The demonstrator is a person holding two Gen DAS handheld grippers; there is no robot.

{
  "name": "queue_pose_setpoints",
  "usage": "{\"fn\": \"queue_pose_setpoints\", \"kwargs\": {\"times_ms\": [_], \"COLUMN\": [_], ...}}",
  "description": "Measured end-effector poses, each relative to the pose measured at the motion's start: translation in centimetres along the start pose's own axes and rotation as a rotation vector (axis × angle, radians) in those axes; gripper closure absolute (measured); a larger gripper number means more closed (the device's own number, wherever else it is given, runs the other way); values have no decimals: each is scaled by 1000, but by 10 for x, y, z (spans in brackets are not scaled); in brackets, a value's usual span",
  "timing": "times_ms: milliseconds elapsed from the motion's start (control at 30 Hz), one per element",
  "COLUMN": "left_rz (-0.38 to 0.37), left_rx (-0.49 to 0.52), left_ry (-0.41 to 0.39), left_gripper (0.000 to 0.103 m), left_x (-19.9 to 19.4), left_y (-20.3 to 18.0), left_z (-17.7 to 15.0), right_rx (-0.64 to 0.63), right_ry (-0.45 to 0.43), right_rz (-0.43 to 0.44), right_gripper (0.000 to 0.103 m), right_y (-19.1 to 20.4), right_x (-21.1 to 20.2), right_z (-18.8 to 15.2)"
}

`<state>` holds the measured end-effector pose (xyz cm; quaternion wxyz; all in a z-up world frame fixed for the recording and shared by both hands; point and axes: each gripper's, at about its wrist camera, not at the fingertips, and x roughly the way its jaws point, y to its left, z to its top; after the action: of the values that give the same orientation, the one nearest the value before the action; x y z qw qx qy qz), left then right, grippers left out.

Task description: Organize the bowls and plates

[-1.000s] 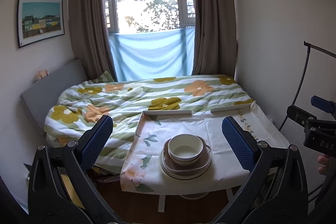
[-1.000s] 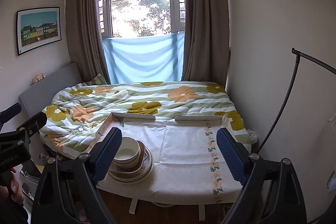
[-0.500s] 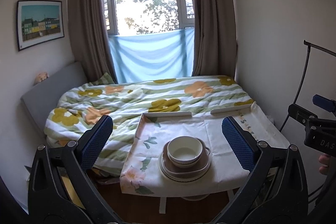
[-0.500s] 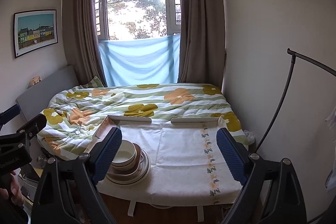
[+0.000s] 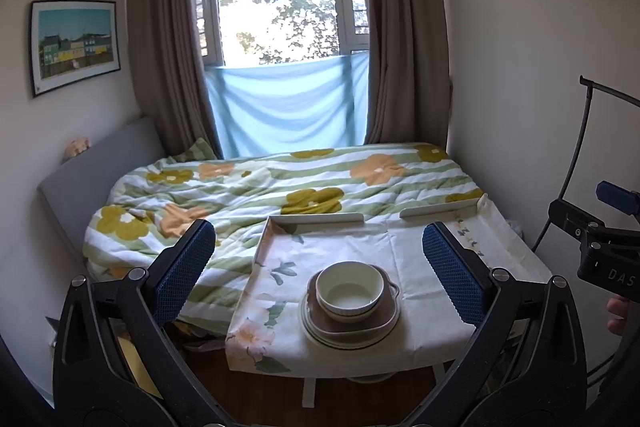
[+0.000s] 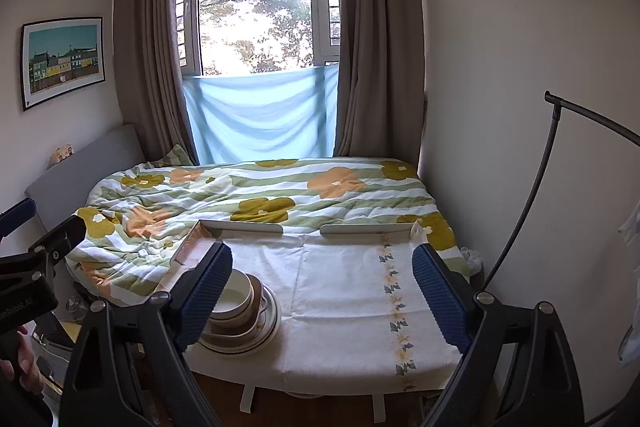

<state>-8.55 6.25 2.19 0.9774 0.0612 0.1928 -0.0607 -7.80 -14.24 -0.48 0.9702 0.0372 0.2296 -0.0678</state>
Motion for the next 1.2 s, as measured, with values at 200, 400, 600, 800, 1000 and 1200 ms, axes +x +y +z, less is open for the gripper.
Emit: {"fn": "queue_pose_setpoints", "kwargs": {"times_ms": [200,400,600,800,1000,1200], "left_rz": [0,-1,1,5,16,24], "left_rx": [0,-1,-7,-10,-7,-13], "left_ry": [0,1,-1,-1,-9,1], "left_gripper": [0,0,0,0,0,0], "left_x": [0,1,0,0,-2,0], "left_y": [1,3,5,5,4,3], "left_z": [0,0,-2,-2,-2,-3], "right_rx": [-1,-2,-5,-4,-4,-5], "right_ry": [0,1,5,7,9,9], "right_rz": [1,1,-1,-3,-7,-5], "right_gripper": [14,14,14,14,14,14], "right_y": [-1,-1,-4,-5,-5,-5], "right_x": [0,1,1,1,1,1], "right_z": [1,1,-1,0,0,0]}}
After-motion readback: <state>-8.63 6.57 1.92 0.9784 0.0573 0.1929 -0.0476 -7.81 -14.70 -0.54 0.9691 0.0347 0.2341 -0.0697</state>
